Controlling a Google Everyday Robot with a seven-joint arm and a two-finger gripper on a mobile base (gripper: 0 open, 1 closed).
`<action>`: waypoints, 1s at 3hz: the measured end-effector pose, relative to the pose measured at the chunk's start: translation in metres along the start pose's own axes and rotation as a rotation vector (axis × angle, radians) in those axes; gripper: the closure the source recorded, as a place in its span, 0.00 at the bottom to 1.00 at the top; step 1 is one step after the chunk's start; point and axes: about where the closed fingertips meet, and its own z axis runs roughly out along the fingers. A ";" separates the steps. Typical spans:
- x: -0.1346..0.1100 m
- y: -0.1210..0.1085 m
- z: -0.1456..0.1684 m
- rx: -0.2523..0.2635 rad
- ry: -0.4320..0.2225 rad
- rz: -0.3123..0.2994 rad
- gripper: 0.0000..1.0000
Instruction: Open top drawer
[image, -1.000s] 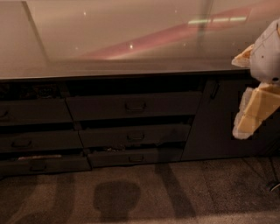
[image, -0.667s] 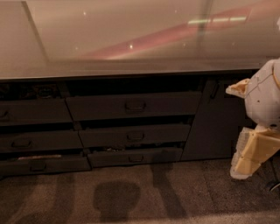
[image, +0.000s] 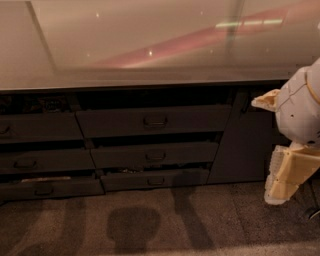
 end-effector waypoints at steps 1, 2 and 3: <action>-0.015 0.003 -0.001 -0.065 0.060 -0.209 0.00; -0.015 0.007 -0.005 -0.071 0.067 -0.236 0.00; -0.015 0.007 -0.005 -0.071 0.067 -0.236 0.00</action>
Offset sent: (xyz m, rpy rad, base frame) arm 0.0000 0.0128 0.0022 -0.0801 0.0325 0.1583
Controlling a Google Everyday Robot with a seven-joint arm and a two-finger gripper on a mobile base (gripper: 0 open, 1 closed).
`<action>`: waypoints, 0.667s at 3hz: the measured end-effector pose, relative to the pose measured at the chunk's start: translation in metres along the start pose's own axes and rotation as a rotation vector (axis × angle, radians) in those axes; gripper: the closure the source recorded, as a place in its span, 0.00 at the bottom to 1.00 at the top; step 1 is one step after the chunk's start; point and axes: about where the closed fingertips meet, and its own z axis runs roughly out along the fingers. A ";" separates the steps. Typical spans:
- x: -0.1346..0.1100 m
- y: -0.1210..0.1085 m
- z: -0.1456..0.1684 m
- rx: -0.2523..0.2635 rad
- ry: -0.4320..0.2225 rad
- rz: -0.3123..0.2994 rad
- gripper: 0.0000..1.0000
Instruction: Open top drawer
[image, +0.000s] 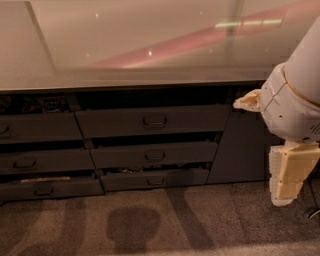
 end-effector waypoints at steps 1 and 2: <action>-0.002 0.002 -0.001 0.080 0.012 -0.004 0.00; -0.009 0.023 -0.006 0.219 0.013 -0.032 0.00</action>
Offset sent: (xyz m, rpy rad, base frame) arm -0.0278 0.0126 -0.0041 0.0599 -0.4535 0.0456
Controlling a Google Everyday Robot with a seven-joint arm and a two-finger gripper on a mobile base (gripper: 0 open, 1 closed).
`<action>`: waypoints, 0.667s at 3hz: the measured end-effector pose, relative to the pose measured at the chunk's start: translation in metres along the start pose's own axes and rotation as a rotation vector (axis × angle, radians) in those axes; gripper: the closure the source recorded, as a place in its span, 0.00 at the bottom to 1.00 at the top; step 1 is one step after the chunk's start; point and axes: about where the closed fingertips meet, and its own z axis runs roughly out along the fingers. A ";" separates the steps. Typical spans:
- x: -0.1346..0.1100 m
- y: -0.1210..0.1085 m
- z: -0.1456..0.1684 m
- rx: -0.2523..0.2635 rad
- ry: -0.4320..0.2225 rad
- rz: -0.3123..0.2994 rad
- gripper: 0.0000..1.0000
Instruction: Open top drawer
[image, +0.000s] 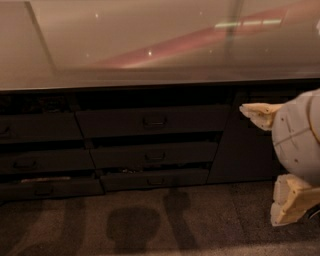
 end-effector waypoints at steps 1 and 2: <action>-0.008 -0.014 -0.004 0.081 -0.002 -0.018 0.00; -0.008 -0.014 -0.004 0.081 -0.002 -0.018 0.00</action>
Offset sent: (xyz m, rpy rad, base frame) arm 0.0088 0.0087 0.0071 0.0042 -0.0748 0.0152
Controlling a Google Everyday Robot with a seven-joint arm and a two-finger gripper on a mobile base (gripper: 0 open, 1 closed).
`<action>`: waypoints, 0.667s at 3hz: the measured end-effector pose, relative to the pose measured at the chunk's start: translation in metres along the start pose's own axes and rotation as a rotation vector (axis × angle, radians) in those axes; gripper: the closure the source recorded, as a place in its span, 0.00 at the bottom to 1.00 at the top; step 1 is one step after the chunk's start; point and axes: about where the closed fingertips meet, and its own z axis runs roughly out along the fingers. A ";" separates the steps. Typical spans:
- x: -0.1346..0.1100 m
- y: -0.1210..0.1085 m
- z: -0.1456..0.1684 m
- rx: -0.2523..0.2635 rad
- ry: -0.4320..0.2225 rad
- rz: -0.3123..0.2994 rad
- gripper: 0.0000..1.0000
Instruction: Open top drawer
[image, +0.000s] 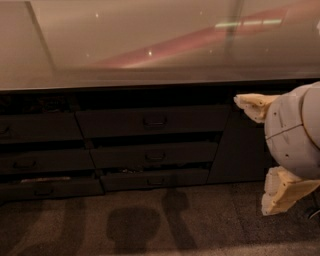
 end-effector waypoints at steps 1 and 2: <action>0.019 -0.009 0.039 -0.042 0.017 0.035 0.00; 0.044 -0.018 0.087 -0.123 0.008 0.089 0.00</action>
Offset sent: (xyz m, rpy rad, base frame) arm 0.1037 -0.0597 -0.1228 0.0451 0.2512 -0.1343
